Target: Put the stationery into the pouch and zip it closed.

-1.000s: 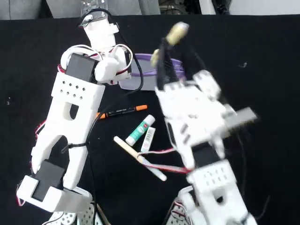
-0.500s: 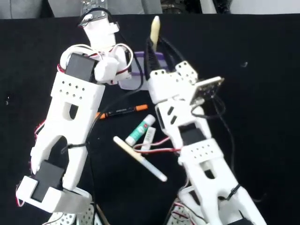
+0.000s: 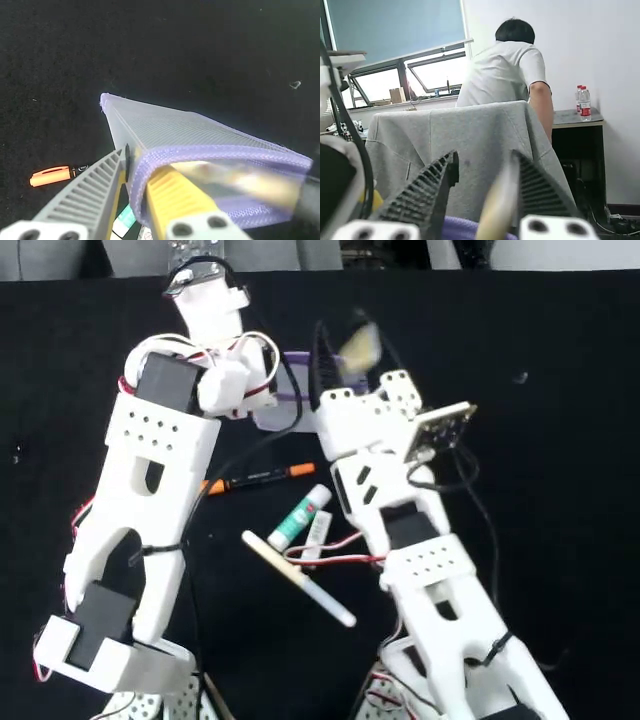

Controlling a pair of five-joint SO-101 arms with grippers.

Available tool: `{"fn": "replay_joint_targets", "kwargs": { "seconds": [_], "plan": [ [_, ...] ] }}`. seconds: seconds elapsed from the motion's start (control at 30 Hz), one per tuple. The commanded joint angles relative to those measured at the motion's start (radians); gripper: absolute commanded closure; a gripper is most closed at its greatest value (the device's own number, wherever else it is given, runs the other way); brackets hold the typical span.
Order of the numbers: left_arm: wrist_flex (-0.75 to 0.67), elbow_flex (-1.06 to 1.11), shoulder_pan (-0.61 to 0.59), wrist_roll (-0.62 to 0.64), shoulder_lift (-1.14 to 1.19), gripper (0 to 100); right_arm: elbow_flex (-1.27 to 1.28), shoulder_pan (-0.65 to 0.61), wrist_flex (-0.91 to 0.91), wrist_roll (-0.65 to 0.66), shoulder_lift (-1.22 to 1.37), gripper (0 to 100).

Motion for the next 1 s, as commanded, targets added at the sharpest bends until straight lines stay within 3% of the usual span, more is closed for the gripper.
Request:
{"fn": "replay_joint_targets", "kwargs": {
  "seconds": [0.0, 0.27, 0.57, 0.77, 0.97],
  "plan": [
    [-0.017, -0.007, -0.012, 0.003, -0.015, 97, -0.064, 0.011, -0.023, 0.0, -0.002, 78.0],
    [-0.018, -0.012, -0.041, 0.009, -0.015, 97, -0.074, 0.02, -0.005, 0.002, -0.018, 77.9],
    [-0.055, -0.042, -0.262, 0.011, -0.044, 97, -0.343, 0.092, 0.531, 0.002, -0.182, 77.9],
    [-0.06, -0.042, -0.429, 0.011, -0.173, 97, -0.527, 0.17, 0.783, 0.005, -0.191, 77.9],
    [-0.058, -0.041, -0.588, 0.011, -0.213, 97, -0.57, 0.117, 0.959, 0.252, -0.191, 77.9]
  ]
}}
